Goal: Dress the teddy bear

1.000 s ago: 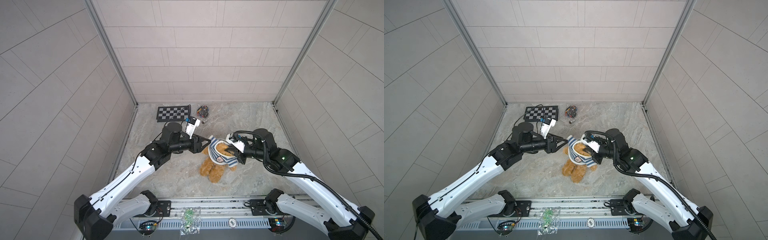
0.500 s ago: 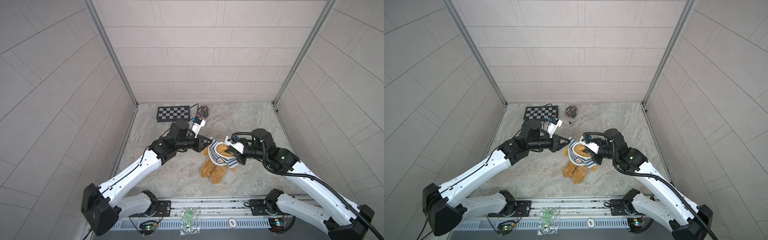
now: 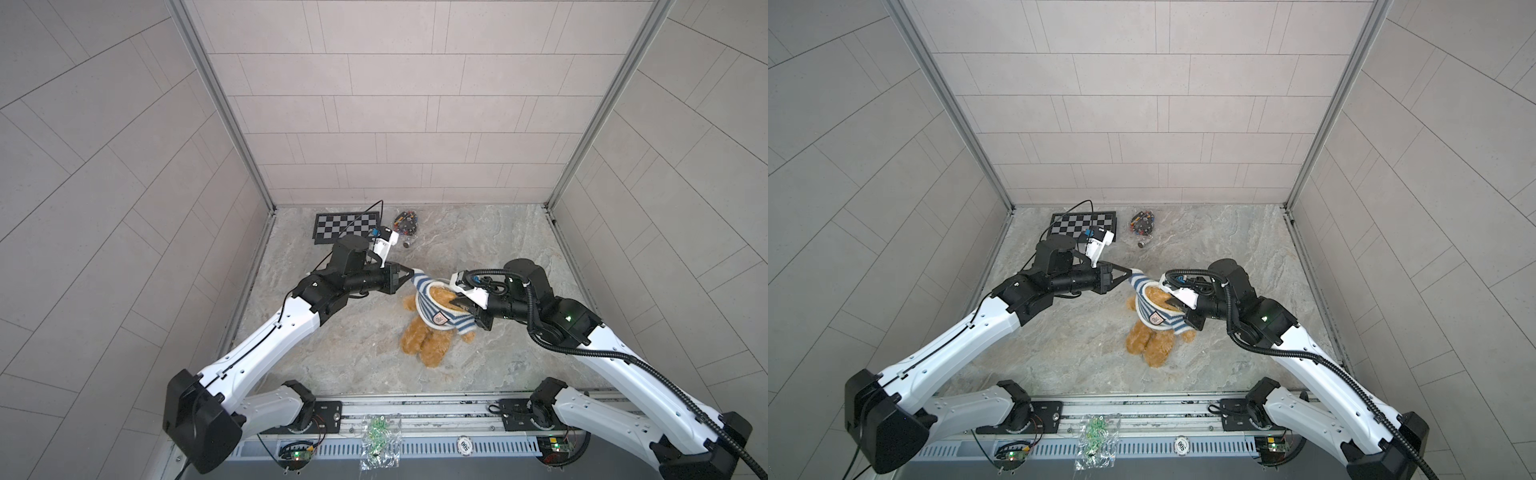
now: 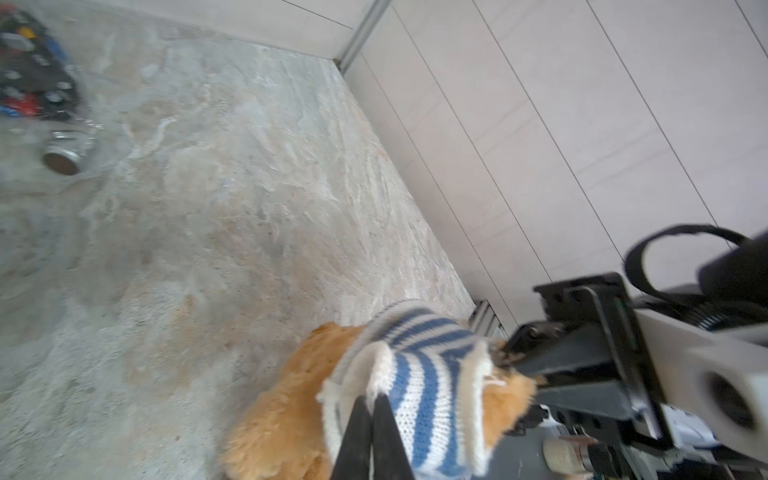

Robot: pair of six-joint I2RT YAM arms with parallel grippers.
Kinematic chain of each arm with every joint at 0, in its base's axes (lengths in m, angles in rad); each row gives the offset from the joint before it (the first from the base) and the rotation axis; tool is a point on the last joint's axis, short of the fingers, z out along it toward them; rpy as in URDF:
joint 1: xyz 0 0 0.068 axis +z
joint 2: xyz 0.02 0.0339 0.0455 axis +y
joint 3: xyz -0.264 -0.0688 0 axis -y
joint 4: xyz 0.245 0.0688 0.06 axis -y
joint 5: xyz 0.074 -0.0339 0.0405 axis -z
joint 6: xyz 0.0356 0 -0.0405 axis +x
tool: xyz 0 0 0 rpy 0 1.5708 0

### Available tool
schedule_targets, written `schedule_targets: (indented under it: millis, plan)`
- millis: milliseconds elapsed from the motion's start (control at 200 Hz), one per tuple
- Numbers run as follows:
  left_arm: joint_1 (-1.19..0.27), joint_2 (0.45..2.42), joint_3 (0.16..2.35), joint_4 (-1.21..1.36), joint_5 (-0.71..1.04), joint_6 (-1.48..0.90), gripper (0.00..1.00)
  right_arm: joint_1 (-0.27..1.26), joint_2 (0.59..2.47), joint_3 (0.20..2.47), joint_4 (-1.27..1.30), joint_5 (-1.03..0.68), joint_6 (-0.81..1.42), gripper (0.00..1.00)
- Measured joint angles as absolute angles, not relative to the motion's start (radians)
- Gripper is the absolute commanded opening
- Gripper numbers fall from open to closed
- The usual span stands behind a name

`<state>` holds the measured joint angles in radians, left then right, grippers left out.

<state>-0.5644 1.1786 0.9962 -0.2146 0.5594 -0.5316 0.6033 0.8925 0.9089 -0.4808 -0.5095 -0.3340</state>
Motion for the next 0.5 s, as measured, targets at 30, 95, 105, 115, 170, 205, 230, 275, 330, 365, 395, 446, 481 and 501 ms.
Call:
schedule_targets:
  millis: [30,95,105,115,170,205,230,275,330,365,395,446,481,501]
  plan:
    - [-0.555,1.18,0.985,-0.216,0.56,-0.537,0.0,0.605,0.885,0.909,-0.479,-0.509,-0.336,0.0]
    - [-0.547,1.188,0.967,-0.215,0.562,-0.546,0.0,0.608,0.872,0.908,-0.475,-0.509,-0.338,0.0]
    - [-0.547,1.189,0.965,-0.213,0.564,-0.546,0.0,0.609,0.87,0.908,-0.475,-0.509,-0.339,0.0]
    - [-0.548,1.19,0.963,-0.213,0.564,-0.547,0.0,0.609,0.868,0.908,-0.475,-0.509,-0.339,0.0]
    - [-0.549,1.196,0.95,-0.206,0.569,-0.551,0.0,0.609,0.858,0.908,-0.475,-0.51,-0.34,0.0]
    - [-0.549,1.199,0.94,-0.199,0.573,-0.553,0.0,0.609,0.853,0.906,-0.474,-0.51,-0.34,0.0]
    - [-0.549,1.201,0.935,-0.197,0.575,-0.553,0.0,0.609,0.848,0.903,-0.471,-0.511,-0.34,0.0]
    - [-0.55,1.206,0.924,-0.187,0.579,-0.553,0.0,0.609,0.842,0.896,-0.468,-0.512,-0.34,0.0]
    - [-0.551,1.212,0.911,-0.179,0.584,-0.553,0.0,0.609,0.837,0.888,-0.468,-0.513,-0.34,0.0]
    - [-0.552,1.215,0.903,-0.174,0.585,-0.553,0.0,0.609,0.836,0.883,-0.467,-0.513,-0.34,0.0]
    - [-0.552,1.218,0.896,-0.17,0.587,-0.553,0.0,0.609,0.835,0.878,-0.466,-0.513,-0.34,0.0]
    - [-0.553,1.219,0.881,-0.167,0.588,-0.552,0.0,0.609,0.836,0.875,-0.466,-0.511,-0.339,0.0]
    - [-0.553,1.219,0.872,-0.165,0.589,-0.551,0.0,0.609,0.836,0.875,-0.465,-0.509,-0.337,0.0]
    - [-0.553,1.219,0.868,-0.165,0.591,-0.55,0.0,0.609,0.836,0.875,-0.463,-0.508,-0.336,0.0]
